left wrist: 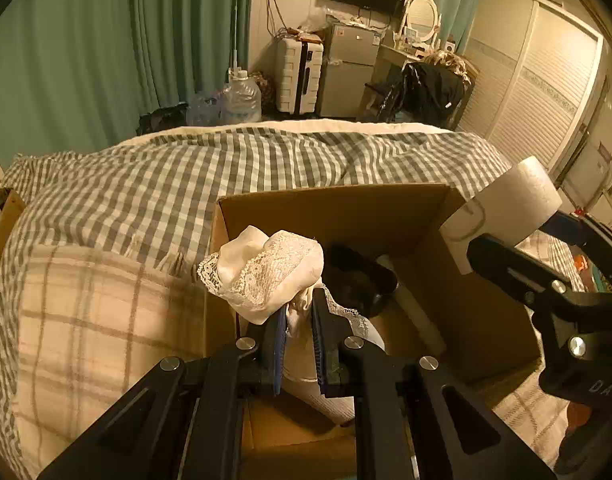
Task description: Organize objects
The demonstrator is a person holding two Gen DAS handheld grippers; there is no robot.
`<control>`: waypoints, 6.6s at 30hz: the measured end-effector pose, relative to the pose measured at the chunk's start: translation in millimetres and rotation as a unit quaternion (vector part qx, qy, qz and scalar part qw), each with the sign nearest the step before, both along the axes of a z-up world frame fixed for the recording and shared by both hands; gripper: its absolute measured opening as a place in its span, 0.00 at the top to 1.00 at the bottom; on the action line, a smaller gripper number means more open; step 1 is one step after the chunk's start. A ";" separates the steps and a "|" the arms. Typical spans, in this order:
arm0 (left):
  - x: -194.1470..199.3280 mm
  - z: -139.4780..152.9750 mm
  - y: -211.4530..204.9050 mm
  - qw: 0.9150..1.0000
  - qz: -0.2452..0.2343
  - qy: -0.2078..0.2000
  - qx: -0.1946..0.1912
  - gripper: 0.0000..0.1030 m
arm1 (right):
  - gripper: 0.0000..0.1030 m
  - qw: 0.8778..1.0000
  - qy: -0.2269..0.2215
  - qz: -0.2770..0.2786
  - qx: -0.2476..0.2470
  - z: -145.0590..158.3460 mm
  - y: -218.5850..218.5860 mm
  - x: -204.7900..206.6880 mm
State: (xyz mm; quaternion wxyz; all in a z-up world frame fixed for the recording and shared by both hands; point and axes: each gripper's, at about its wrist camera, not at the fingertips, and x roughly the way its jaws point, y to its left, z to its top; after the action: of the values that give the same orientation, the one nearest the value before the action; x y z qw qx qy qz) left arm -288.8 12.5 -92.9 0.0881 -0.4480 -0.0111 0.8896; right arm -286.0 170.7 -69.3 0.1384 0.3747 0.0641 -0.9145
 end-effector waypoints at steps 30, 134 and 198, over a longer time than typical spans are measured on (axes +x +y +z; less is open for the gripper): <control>148.3 140.8 -25.0 0.986 0.051 0.158 -0.030 0.00 | 0.06 0.993 0.114 -0.038 0.009 143.7 37.0 146.2; 122.1 98.5 2.1 0.994 0.020 0.103 0.032 0.20 | 0.76 0.997 0.066 0.029 -0.016 111.9 20.0 138.4; 210.2 139.7 -9.1 0.970 0.071 0.229 -0.028 0.00 | 0.00 0.984 0.135 -0.116 -0.023 99.5 65.5 206.3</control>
State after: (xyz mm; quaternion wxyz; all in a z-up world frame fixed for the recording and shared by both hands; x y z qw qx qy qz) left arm -78.6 3.3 46.8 0.0124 -0.2330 0.0030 0.9724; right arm -79.7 236.2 30.2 0.0302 0.2495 0.0177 -0.9677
